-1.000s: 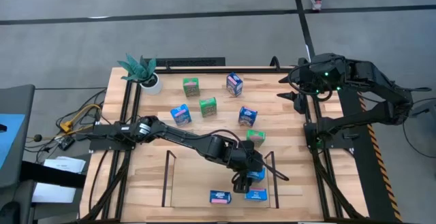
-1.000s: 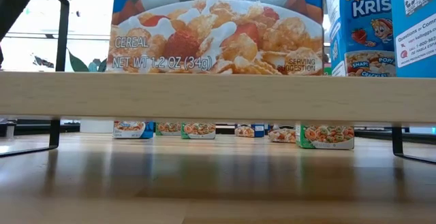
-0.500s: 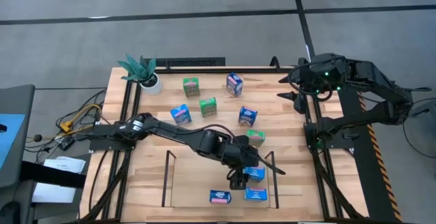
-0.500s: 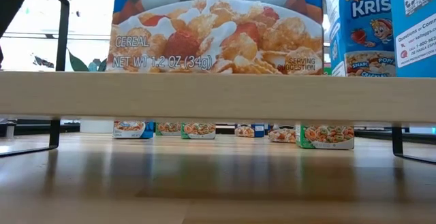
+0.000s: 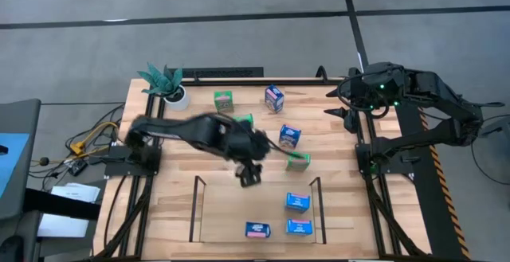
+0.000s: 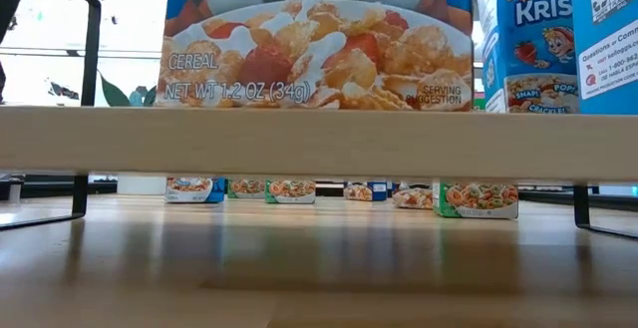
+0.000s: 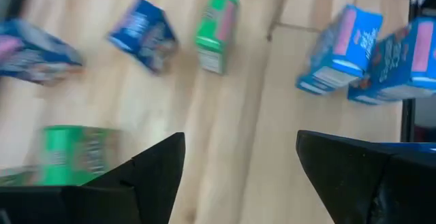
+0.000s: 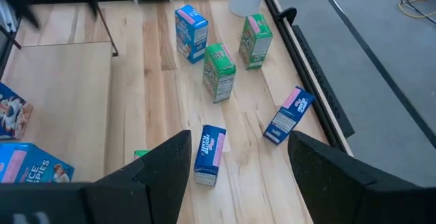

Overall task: Stack cereal on shelf
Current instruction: Put the light blue cereal box on the shelf aligned with the other light blue cereal box

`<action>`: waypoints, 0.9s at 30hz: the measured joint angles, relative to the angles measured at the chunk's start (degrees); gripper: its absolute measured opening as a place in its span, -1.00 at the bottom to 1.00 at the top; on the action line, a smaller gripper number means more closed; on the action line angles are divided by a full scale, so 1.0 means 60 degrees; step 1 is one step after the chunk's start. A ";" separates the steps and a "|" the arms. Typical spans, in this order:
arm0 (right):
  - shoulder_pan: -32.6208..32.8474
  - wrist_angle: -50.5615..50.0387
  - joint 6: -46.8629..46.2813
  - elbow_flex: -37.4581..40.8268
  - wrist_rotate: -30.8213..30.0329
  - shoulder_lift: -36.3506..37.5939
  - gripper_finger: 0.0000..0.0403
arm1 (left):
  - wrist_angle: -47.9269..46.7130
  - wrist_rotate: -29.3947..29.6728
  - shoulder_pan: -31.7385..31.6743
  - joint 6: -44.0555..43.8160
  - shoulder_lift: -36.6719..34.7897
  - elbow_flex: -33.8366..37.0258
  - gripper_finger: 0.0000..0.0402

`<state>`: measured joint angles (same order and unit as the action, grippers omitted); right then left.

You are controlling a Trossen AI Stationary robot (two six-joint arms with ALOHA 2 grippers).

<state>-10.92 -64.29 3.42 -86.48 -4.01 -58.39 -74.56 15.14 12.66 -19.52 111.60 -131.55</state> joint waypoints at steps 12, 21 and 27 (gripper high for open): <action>-0.0029 0.0117 0.0252 0.0000 -0.0030 0.0000 0.34 | -0.2301 0.1882 -0.0801 0.0583 -0.2734 0.2124 0.33; -0.0029 0.0692 0.0262 0.0000 -0.0040 -0.0026 0.34 | 0.0853 0.1375 -0.2578 0.1055 -0.6097 0.8126 0.35; -0.0029 0.0917 0.0262 0.0000 -0.0049 -0.0026 0.34 | 0.2717 0.0385 -0.3691 0.1192 -0.7598 1.0773 0.41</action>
<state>-11.09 -58.79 4.99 -86.48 -4.31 -58.54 -58.26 17.45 -9.48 -12.37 66.01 -66.91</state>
